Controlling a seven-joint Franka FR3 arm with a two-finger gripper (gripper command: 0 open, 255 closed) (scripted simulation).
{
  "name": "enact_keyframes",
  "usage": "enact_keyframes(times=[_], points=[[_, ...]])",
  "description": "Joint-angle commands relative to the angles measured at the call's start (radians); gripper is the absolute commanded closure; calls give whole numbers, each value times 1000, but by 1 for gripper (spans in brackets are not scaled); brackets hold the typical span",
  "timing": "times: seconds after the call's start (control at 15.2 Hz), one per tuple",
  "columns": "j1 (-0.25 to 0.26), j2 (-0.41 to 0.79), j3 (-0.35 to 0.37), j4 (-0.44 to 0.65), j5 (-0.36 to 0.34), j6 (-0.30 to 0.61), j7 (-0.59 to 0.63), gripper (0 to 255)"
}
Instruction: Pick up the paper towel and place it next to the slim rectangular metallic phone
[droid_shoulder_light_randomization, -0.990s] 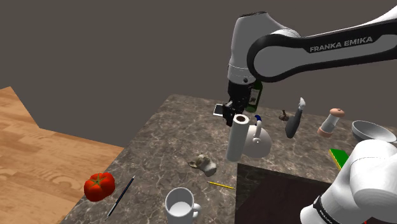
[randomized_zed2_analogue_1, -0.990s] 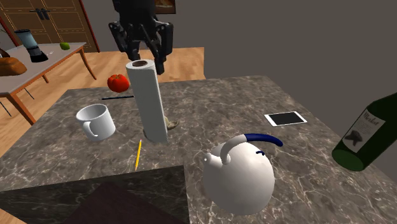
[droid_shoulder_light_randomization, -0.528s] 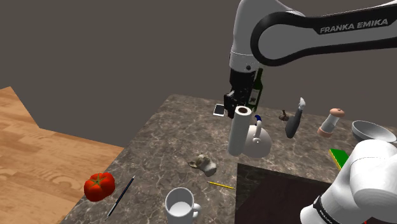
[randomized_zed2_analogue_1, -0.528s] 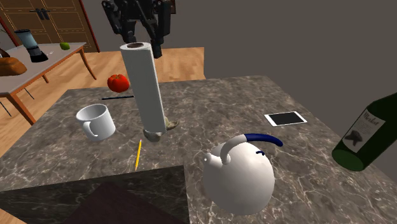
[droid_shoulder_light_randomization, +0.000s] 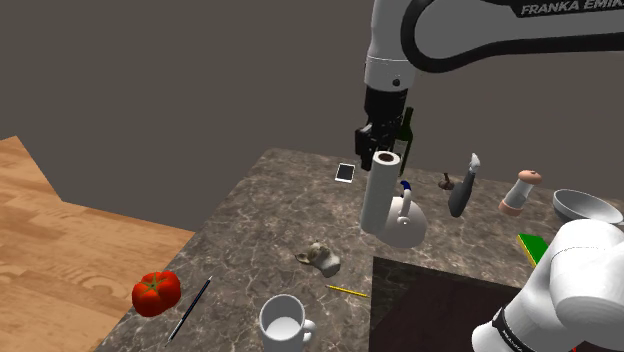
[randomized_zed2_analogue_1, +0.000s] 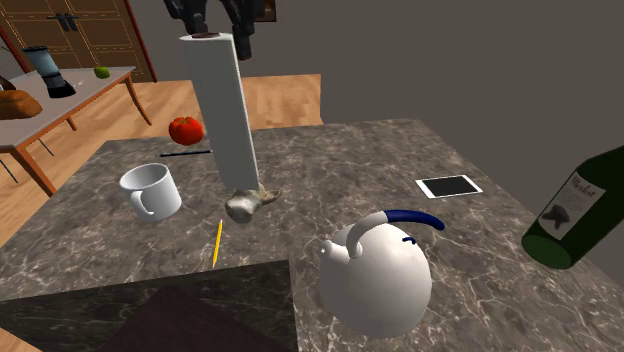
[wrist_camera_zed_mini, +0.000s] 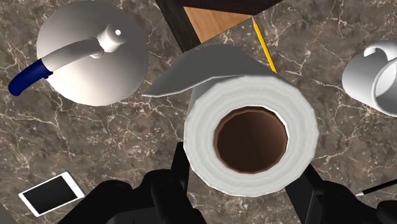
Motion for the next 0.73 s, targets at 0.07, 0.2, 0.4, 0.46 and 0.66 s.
enact_keyframes(times=[0.07, 0.2, 0.4, 0.46, 0.66], points=[[0, 7, 0, 50, -1, -44, 2, 255], [-1, 11, 0, 81, -1, -70, 2, 255], [-2, 20, -1, 129, -3, -110, 2, 255], [-2, 23, -1, 145, -3, -123, 2, 255], [-3, 34, -2, 196, -5, -163, 2, 255]])
